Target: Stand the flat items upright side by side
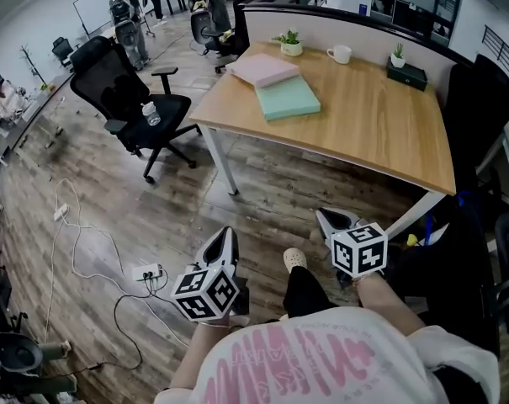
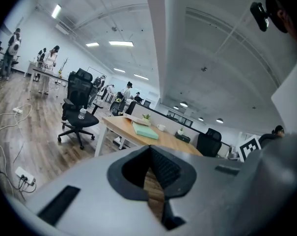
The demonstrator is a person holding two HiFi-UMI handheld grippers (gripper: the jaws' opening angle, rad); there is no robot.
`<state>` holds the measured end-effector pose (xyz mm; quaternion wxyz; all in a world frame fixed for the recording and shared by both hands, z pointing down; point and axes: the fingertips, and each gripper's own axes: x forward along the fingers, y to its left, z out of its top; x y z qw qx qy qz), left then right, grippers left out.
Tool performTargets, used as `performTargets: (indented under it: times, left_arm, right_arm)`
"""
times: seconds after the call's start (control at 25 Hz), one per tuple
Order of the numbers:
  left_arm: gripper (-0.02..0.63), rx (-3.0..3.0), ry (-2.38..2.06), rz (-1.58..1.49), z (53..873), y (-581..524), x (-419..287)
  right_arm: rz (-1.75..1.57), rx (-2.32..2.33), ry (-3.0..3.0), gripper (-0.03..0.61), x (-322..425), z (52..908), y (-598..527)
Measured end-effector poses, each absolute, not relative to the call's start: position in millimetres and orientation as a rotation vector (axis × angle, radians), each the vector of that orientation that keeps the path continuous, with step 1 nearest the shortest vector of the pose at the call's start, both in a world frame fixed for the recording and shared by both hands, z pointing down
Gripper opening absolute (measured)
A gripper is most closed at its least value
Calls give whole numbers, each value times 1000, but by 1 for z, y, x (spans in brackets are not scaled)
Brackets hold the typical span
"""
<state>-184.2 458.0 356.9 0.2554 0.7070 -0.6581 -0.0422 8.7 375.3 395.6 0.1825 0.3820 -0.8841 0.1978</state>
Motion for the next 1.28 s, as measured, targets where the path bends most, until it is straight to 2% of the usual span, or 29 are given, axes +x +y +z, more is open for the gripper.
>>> performTargets:
  times: [0.36, 0.64, 1.28]
  left_arm:
    - [3, 1801, -1873, -87, 385, 451, -239]
    - [3, 1781, -1867, -82, 388, 411, -256]
    - [3, 1876, -1899, -147, 354, 215, -306]
  right_arm:
    - [488, 1030, -2488, -2, -34, 405, 336]
    - [501, 1039, -2446, -2, -43, 409, 291]
    - [503, 1053, -2544, -2, -97, 392, 91]
